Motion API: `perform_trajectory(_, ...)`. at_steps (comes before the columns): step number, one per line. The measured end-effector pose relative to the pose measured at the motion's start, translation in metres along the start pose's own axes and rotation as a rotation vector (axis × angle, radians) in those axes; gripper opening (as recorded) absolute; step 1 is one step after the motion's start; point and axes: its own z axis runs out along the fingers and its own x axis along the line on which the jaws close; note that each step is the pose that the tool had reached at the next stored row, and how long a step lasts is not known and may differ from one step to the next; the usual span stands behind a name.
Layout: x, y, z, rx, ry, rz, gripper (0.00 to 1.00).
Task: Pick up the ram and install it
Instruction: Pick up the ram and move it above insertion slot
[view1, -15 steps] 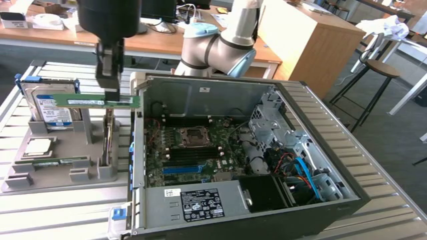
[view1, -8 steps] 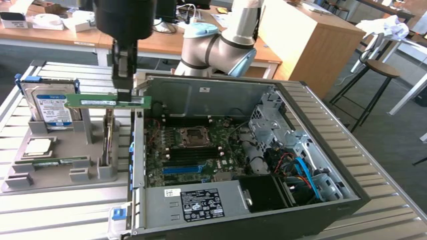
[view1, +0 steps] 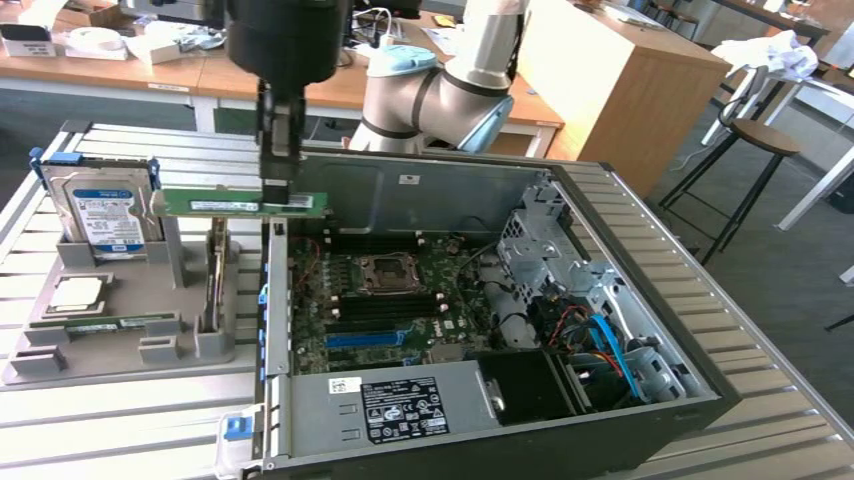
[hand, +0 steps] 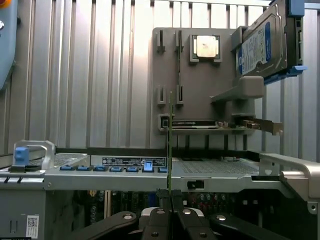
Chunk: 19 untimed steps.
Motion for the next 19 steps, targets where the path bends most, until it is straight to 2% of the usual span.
perform_trajectory(19, 0.001, -0.0603, -0.0026, -0.0001, 0.0001, 0.000, 0.11)
